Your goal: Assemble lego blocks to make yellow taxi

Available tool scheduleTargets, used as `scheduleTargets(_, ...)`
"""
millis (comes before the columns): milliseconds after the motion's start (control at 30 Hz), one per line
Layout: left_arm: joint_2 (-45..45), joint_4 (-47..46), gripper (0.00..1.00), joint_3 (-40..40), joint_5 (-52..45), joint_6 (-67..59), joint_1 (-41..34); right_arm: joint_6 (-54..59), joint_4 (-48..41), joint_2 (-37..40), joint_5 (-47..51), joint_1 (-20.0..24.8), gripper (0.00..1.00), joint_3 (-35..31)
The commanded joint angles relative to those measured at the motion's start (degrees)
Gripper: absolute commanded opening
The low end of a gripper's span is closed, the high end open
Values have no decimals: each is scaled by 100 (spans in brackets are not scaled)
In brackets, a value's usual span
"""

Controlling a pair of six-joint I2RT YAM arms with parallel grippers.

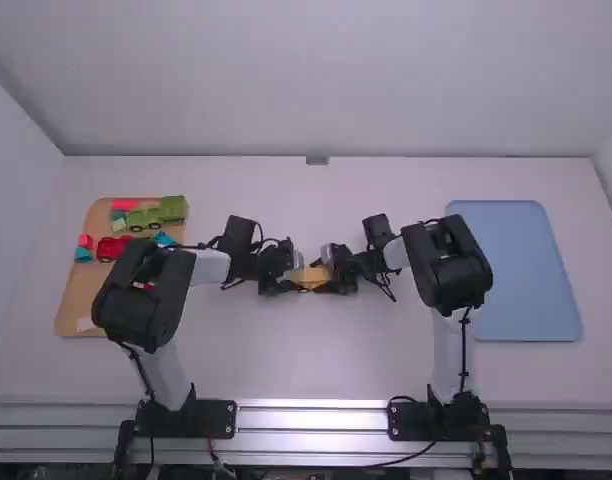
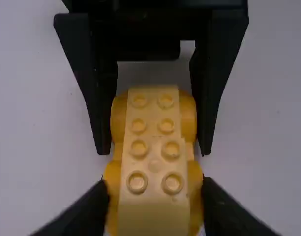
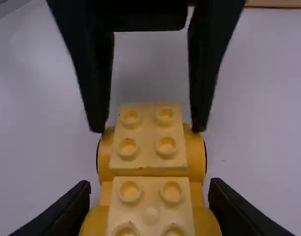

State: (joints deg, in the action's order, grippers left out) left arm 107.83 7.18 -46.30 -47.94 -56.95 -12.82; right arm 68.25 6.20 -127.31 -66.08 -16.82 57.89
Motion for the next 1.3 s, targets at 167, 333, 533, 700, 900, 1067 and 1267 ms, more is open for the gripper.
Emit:
scheduleTargets(167,-208,79,77,-20,-136,166,94,-79,-63,-22,184,-48,44,22)
scheduleTargets(333,-903,-37,65,-17,-723,190,315,-98,-59,-22,179,-50,44,22)
scheduleTargets(533,-977,-284,2,-2,-625,321,144,-98,-61,-22,179,-59,45,22)
scheduleTargets(700,-562,-173,2,-2,-81,514,-116,-94,-63,-22,166,-55,45,22)
scheduleTargets(900,98,33,2,-2,7,813,-177,-94,-66,-22,160,-48,44,22)
scheduleTargets(1067,455,125,2,-2,321,1113,-175,-96,-63,-22,160,-48,44,22)
scheduleTargets(1267,601,0,2,-2,518,1106,-177,-98,-63,-22,164,-48,44,22)
